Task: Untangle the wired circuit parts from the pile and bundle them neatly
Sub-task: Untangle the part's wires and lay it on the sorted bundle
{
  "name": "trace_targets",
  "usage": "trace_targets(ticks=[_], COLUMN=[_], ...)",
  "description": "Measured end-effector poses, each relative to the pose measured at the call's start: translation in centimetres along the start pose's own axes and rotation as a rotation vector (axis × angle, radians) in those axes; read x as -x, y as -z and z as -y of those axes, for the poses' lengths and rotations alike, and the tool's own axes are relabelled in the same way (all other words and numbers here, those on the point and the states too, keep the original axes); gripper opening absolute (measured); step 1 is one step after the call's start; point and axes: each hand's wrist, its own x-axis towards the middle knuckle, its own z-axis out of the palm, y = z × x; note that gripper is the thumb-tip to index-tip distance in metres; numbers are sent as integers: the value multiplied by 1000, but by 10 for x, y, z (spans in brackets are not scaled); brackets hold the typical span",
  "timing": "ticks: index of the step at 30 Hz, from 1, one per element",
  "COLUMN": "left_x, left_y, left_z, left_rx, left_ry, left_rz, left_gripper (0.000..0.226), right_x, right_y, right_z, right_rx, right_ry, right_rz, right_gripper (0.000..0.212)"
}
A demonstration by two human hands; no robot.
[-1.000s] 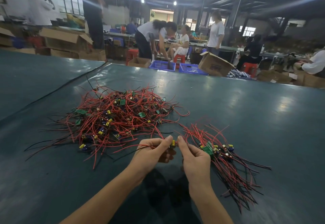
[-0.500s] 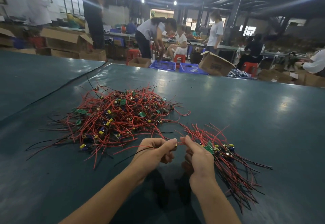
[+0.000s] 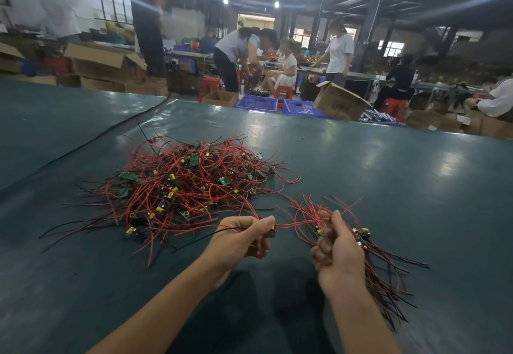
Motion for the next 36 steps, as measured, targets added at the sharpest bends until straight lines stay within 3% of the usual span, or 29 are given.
trace_targets(ticks=[3, 5, 7, 9, 15, 19, 27, 30, 36], left_x=[-1, 0, 0, 1, 0, 0, -7, -8, -11], left_y=[1, 0, 0, 0, -1, 1, 10, 10, 10], left_z=[3, 4, 5, 5, 1, -1, 1, 4, 3], left_rx=[-3, -57, -112, -149, -117, -65, 211, 228, 313], left_ry=[23, 23, 10, 8, -9, -5, 171, 170, 125], left_rz=[-24, -16, -9, -7, 10, 37, -103, -97, -234], left_gripper=[37, 38, 42, 43, 31, 33, 29, 28, 34], right_x=[8, 18, 28, 31, 11, 1, 7, 8, 15], right_y=[-5, -11, -16, -19, -10, 1, -4, -2, -5], right_z=[-15, -27, -38, -43, -18, -1, -4, -4, -10], right_rx=[220, 369, 463, 492, 243, 51, 58, 67, 143], right_ry=[151, 208, 215, 195, 49, -6, 124, 171, 261], right_rz=[-21, 98, 214, 212, 0, 4, 58, 92, 212], right_gripper=[34, 31, 28, 28, 33, 28, 29, 29, 25])
